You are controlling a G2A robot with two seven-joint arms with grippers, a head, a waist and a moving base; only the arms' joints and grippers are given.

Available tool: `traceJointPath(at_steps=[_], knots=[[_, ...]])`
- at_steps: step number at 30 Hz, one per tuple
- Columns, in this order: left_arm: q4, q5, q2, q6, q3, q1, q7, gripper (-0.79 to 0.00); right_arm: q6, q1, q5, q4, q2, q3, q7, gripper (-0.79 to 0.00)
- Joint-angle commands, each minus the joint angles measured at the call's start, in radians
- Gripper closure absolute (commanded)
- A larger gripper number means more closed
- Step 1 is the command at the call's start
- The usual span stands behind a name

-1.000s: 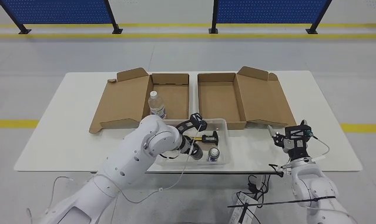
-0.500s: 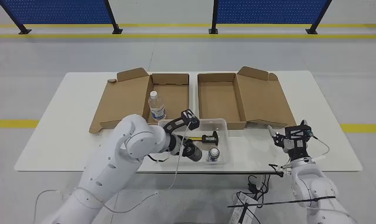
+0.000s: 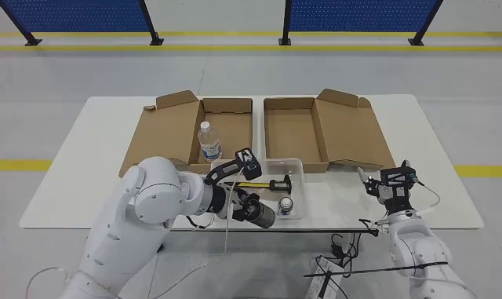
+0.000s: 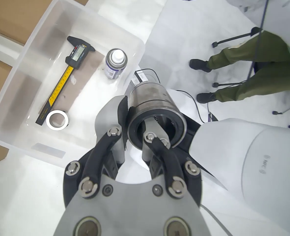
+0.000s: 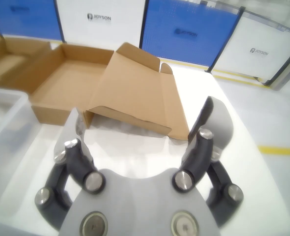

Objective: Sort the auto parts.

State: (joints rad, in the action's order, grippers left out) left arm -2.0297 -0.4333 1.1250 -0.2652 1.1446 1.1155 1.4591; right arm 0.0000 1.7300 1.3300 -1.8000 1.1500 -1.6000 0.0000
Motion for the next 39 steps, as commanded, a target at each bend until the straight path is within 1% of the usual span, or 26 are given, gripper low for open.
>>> traceJointPath(at_steps=[1,7,17,26,30,32,37,39], knots=[[-0.008,0.025,-0.003,-0.003,0.000,-0.001,0.007,0.000,0.000,0.000,0.000,0.000,0.000,0.000,0.000,-0.785],[-0.011,0.058,-0.012,-0.006,-0.005,-0.011,0.028,0.000,0.000,0.000,0.000,0.000,0.000,0.000,0.000,-0.785],[-0.004,0.051,-0.025,-0.006,-0.013,-0.006,-0.009,0.000,0.000,0.000,0.000,0.000,0.000,0.000,0.000,-0.785],[0.008,0.051,-0.036,-0.004,-0.019,-0.016,-0.027,0.000,0.000,0.000,0.000,0.000,0.000,0.000,0.000,-0.785],[0.025,0.054,-0.039,-0.004,-0.008,-0.031,-0.078,0.000,0.000,0.000,0.000,0.000,0.000,0.000,0.000,-0.785],[0.038,0.023,-0.040,0.007,-0.003,-0.044,-0.102,0.000,0.000,0.000,0.000,0.000,0.000,0.000,0.000,-0.785],[0.068,-0.046,-0.037,0.049,-0.010,-0.085,-0.198,0.000,0.000,0.000,0.000,0.000,0.000,0.000,0.000,-0.785],[0.097,-0.040,-0.034,0.049,-0.017,-0.108,-0.240,0.000,0.000,0.000,0.000,0.000,0.000,0.000,0.000,-0.785]])
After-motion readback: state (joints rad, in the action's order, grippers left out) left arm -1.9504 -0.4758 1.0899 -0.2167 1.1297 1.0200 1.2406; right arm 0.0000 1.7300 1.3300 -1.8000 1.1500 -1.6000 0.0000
